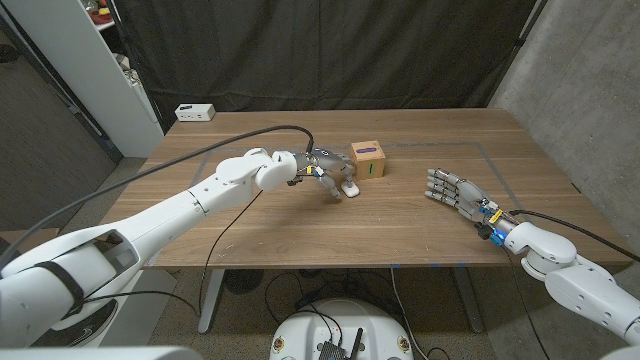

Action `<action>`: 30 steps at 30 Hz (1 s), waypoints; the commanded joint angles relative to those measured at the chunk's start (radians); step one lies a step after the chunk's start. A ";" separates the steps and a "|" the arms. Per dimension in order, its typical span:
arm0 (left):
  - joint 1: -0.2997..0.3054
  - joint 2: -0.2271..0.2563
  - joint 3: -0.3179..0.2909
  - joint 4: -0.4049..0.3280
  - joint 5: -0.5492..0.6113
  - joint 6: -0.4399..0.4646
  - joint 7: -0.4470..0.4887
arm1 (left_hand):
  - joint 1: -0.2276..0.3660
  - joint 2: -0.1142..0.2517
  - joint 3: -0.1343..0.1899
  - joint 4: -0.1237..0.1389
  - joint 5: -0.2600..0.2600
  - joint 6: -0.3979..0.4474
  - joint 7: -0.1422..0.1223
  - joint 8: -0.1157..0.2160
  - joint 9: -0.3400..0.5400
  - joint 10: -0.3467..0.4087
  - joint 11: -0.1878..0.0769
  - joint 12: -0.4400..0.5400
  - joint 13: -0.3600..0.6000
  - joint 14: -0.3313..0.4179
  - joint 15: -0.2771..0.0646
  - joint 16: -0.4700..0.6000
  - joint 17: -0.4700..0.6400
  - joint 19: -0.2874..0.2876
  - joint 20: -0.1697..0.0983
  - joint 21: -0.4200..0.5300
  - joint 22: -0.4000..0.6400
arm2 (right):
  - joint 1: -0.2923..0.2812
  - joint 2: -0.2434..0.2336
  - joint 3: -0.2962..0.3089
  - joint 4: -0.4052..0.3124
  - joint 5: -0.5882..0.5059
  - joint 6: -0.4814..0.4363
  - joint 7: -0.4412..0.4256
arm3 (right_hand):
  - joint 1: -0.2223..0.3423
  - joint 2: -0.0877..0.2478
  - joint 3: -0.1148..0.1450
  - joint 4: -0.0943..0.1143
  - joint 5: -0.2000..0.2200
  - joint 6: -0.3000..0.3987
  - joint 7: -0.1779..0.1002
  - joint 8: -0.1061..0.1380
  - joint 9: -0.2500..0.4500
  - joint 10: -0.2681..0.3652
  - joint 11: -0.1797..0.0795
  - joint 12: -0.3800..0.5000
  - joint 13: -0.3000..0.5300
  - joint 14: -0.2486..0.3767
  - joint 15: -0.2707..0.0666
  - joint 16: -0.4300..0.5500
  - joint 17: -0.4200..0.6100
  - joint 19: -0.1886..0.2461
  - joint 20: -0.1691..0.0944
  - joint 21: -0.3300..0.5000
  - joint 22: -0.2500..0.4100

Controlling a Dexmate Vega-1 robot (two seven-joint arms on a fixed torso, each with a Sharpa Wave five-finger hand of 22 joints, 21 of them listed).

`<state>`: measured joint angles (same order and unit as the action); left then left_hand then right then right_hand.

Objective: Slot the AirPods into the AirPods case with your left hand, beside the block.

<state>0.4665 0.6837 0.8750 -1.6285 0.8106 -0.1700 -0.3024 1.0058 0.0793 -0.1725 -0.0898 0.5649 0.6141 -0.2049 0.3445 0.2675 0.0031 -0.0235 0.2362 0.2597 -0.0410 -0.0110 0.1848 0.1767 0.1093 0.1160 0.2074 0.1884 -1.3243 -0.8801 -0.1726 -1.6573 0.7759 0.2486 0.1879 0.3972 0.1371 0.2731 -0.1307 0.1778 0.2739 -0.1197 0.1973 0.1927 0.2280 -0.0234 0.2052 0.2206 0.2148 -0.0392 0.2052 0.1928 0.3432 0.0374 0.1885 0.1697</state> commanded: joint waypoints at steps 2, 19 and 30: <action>0.007 -0.001 0.004 -0.017 0.003 0.012 0.002 | -0.004 0.010 -0.014 0.004 -0.010 0.004 0.005 0.001 0.003 0.001 -0.011 0.002 0.000 -0.005 -0.007 0.002 0.003 0.000 0.000 0.006 0.005 | 0.002 0.001 0.002 0.010 0.002 0.011 0.018 | -0.007 0.003 0.004 0.001 -0.001 0.005 -0.003 0.003 0.005 0.010 -0.001 0.006 0.003 0.006 -0.063 0.008 0.006 -0.001 0.006 0.005 0.004; 0.173 0.103 -0.136 -0.224 -0.036 0.144 0.089 | -0.015 0.033 -0.040 0.026 -0.040 -0.165 -0.011 -0.094 -0.005 0.014 -0.022 0.010 -0.005 0.031 -0.015 0.013 0.005 0.011 -0.002 0.013 0.007 | 0.024 0.007 -0.008 -0.002 -0.001 0.000 0.016 | -0.009 0.001 0.003 0.000 -0.001 0.009 0.001 0.004 0.005 0.013 0.007 0.008 0.003 0.009 -0.063 0.010 0.006 -0.001 0.007 0.006 0.004; 0.326 0.123 -0.270 -0.307 -0.198 0.227 0.232 | -0.047 0.053 -0.068 0.062 -0.077 -0.410 -0.008 -0.177 -0.029 0.040 -0.029 0.019 -0.008 0.063 -0.006 0.014 0.008 0.033 -0.007 0.019 0.005 | 0.031 0.018 -0.004 -0.071 -0.031 -0.027 -0.083 | -0.009 0.000 0.004 -0.001 -0.001 0.016 0.002 0.007 0.005 0.016 0.007 0.008 0.004 0.010 -0.062 0.010 0.006 0.002 0.006 0.006 0.004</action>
<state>0.6639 0.7809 0.7165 -1.8520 0.7288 -0.0149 -0.1824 0.9697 0.1258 -0.2345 -0.0388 0.4935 0.2528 -0.2114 0.1736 0.2416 0.0314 -0.0465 0.2480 0.2505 0.0099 -0.0150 0.1926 0.1794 0.1293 0.1072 0.2184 0.1905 -1.3003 -0.8701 -0.1777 -1.6790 0.7699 0.2435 0.1769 0.3972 0.1371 0.2731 -0.1307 0.1778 0.2811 -0.1196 0.1973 0.1927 0.2333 -0.0182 0.2052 0.2206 0.2148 -0.0393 0.2109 0.1980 0.3432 0.0374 0.1886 0.1697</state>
